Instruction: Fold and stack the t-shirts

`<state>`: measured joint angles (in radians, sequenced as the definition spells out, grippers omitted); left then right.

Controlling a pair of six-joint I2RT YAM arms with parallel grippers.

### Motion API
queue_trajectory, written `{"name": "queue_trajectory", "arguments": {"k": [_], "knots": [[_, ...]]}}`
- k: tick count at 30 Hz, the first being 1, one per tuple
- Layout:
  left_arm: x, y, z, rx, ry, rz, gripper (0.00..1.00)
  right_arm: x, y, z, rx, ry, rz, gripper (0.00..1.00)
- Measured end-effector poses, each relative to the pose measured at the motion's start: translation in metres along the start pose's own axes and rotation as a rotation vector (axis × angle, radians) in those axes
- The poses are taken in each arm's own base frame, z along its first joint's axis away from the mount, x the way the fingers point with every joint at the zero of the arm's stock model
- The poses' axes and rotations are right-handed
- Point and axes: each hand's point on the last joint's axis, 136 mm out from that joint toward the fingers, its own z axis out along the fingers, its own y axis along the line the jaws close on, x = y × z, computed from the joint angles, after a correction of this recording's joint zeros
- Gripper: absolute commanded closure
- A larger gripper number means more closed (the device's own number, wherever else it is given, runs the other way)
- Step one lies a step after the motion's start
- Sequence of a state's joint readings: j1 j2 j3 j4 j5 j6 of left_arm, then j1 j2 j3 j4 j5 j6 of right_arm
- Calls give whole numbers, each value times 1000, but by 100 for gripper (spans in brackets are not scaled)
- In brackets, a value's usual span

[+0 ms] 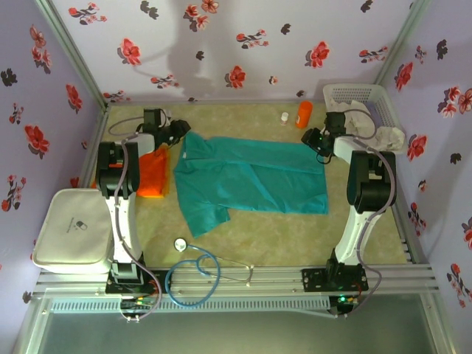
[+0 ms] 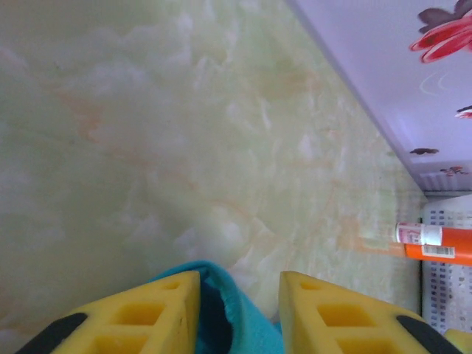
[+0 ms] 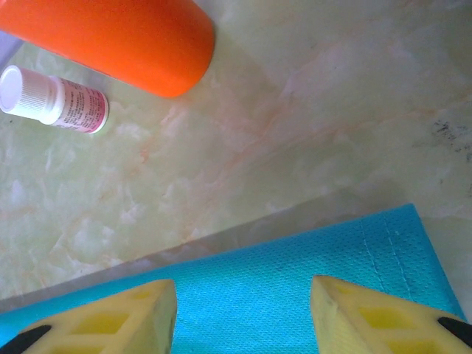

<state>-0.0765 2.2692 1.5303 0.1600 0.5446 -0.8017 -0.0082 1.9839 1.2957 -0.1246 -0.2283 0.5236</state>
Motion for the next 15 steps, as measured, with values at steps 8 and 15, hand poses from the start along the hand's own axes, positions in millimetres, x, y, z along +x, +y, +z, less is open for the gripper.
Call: {"name": "queue_trajectory", "arguments": {"k": [8, 15], "knots": [[-2, -2, 0, 7, -8, -5, 82, -8, -3, 4, 30, -17, 0, 57], [-7, -3, 0, -4, -16, 6, 100, -12, -5, 7, 38, -22, 3, 59]]}}
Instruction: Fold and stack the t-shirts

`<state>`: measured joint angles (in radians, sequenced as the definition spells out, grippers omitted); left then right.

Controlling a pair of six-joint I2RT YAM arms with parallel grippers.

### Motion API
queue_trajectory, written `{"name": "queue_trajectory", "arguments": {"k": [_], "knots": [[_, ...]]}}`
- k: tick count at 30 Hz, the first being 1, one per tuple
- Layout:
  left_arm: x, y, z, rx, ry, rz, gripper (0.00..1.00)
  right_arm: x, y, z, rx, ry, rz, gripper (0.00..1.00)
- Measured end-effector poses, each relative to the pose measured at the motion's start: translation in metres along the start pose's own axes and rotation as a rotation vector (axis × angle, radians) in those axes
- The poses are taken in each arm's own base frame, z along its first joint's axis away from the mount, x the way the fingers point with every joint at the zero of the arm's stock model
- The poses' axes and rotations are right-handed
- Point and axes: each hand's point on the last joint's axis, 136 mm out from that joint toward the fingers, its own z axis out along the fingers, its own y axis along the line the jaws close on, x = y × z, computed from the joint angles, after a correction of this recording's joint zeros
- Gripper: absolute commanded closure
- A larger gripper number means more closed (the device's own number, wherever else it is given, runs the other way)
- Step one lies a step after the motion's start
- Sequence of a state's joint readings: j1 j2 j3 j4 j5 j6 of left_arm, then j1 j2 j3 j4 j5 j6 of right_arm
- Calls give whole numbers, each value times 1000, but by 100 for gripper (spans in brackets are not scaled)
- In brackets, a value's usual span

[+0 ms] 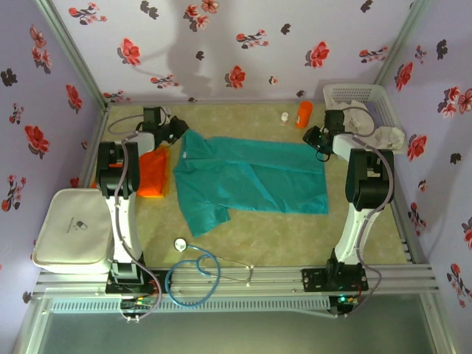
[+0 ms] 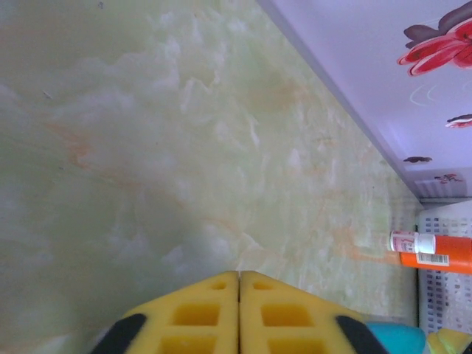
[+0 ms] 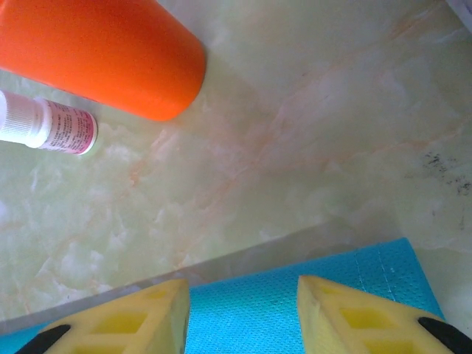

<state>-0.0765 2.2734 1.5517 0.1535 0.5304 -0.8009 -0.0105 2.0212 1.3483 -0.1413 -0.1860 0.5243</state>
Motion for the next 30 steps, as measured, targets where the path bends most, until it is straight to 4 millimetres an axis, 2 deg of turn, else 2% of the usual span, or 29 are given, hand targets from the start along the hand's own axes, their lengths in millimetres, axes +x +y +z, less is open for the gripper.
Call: {"name": "queue_trajectory", "arguments": {"k": [11, 15, 20, 26, 28, 30], "knots": [[1, 14, -3, -53, -22, 12, 100, -1, -3, 0, 12, 2, 5, 62], [7, 27, -14, -81, -25, -12, 100, -3, -6, -1, 24, -5, 18, 69], [-6, 35, -31, -84, -66, -24, 100, -7, -11, -2, 33, -16, 58, 69], [-23, 33, -46, -66, -120, -15, 100, -9, -9, -3, 34, -18, 85, 69], [-24, 32, -47, -62, -121, -16, 82, -9, -9, -3, 35, -17, 89, 68], [-25, 31, -47, -59, -118, -19, 70, -9, -9, -3, 34, -14, 89, 67]]}}
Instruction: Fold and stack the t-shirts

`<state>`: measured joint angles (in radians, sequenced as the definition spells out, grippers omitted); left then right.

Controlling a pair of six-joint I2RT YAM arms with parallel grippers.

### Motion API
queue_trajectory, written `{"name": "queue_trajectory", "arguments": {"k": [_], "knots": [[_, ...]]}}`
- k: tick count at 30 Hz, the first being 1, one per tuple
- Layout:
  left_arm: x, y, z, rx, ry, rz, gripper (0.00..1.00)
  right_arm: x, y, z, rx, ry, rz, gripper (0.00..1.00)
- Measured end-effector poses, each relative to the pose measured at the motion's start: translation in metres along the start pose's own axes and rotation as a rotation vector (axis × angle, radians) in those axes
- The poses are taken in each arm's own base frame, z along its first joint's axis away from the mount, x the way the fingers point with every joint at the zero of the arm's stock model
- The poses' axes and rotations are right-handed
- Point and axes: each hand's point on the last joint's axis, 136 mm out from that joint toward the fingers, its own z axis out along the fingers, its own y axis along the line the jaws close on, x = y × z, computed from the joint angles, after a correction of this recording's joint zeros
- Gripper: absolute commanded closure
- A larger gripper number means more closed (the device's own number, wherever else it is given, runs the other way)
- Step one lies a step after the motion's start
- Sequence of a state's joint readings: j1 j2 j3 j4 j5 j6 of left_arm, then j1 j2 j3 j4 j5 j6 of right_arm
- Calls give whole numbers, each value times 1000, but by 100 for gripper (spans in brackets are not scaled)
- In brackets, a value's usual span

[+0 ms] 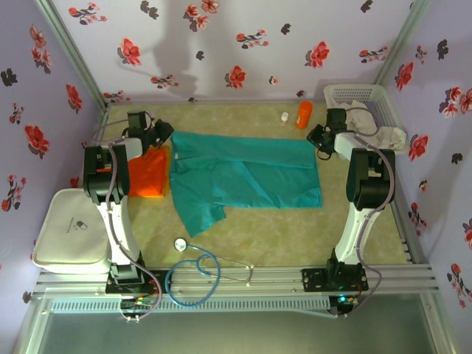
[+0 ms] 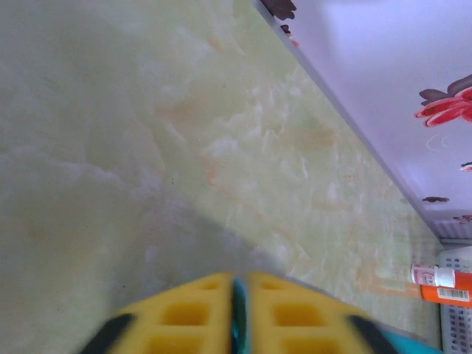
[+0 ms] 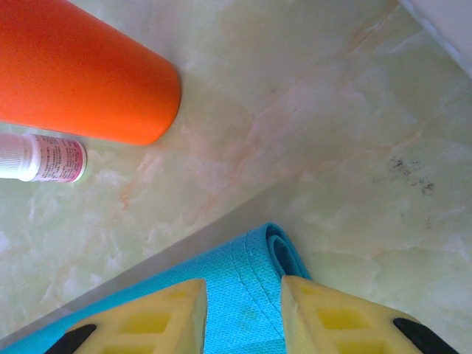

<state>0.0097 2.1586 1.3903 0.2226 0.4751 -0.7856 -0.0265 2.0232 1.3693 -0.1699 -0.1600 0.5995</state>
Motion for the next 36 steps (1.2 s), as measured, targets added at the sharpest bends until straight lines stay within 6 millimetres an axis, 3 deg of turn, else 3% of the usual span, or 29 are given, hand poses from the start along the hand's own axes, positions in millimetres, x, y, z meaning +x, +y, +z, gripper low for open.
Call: {"name": "queue_trajectory", "arguments": {"k": [6, 10, 15, 19, 26, 32, 36], "knots": [[2, 0, -2, -14, 13, -21, 53, 3, -3, -5, 10, 14, 4, 54], [0, -10, -13, -16, 16, -21, 52, 17, -11, -20, 34, 44, 6, 45], [-5, -44, -51, 26, -18, 8, 52, 34, -14, -50, 61, 78, -8, 37], [3, -66, -79, 53, -29, 30, 52, 49, -1, -72, 53, 89, -54, 32], [52, -87, -102, 65, 44, 80, 52, 101, 23, -96, 15, 144, -143, 27], [105, -85, -113, 28, 132, 123, 52, 160, 9, -86, 59, 259, -164, 27], [134, -78, -121, -9, 169, 156, 52, 176, -2, -72, 99, 297, -159, 27]]}}
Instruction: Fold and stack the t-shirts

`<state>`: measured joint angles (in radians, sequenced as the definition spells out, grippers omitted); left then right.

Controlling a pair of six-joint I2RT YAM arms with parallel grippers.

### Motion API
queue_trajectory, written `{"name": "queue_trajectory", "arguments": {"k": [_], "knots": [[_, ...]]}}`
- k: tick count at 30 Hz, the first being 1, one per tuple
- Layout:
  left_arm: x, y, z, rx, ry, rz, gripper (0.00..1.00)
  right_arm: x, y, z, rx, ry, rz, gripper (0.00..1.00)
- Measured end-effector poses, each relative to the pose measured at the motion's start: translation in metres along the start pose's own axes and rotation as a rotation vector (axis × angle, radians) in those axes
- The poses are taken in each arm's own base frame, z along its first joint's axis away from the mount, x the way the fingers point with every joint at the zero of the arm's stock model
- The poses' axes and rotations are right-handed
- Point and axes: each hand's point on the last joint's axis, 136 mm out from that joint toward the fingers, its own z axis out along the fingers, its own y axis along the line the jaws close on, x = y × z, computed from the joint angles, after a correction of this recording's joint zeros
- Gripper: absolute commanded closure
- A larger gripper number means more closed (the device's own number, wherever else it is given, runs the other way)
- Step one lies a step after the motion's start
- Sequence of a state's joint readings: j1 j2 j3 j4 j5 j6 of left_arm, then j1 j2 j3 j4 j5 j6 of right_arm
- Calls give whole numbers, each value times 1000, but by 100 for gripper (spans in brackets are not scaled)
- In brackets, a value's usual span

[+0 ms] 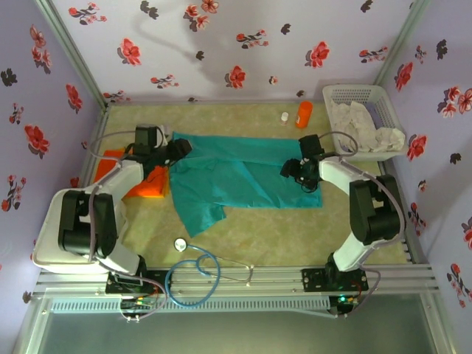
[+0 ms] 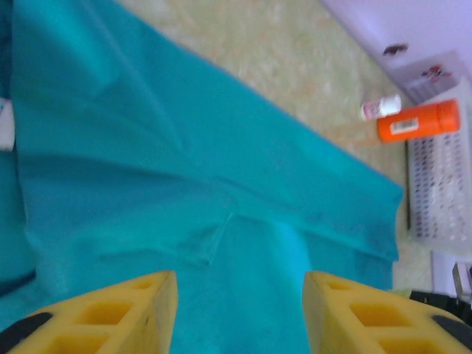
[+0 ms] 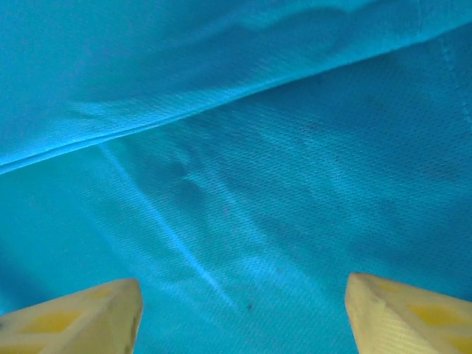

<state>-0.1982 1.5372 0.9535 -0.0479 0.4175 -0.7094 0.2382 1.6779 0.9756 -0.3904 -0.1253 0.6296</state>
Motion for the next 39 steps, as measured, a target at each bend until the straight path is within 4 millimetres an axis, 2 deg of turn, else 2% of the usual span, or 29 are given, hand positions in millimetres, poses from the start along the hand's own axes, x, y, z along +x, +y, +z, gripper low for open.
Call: {"name": "queue_trajectory", "arguments": {"k": [3, 10, 15, 18, 22, 25, 26, 31, 35, 39], "knots": [[20, 3, -1, -27, 29, 21, 52, 0, -10, 12, 45, 4, 11, 27], [65, 34, 6, -124, 123, 32, 54, -25, -22, 14, 79, -59, 51, 29], [88, 57, 24, -192, 197, 37, 55, -49, -38, 14, 88, -101, 109, 29], [102, 72, 36, -235, 254, 33, 57, -56, -40, 13, 79, -110, 120, 28], [96, 60, 40, -219, 247, 62, 57, -53, -35, 8, 43, -106, 104, 20], [98, 56, 37, -218, 252, 72, 57, -44, -34, -7, 21, -107, 84, 15], [98, 53, 34, -217, 253, 75, 57, -42, -33, -16, 14, -115, 80, 11], [100, 33, 12, -197, 241, 108, 57, -36, -31, -68, -19, -202, 65, 9], [115, 22, -8, -179, 246, 135, 56, -22, -54, -90, 25, -233, 121, 12], [134, 22, -24, -189, 283, 140, 55, -4, -87, -87, 97, -206, 203, 17]]}}
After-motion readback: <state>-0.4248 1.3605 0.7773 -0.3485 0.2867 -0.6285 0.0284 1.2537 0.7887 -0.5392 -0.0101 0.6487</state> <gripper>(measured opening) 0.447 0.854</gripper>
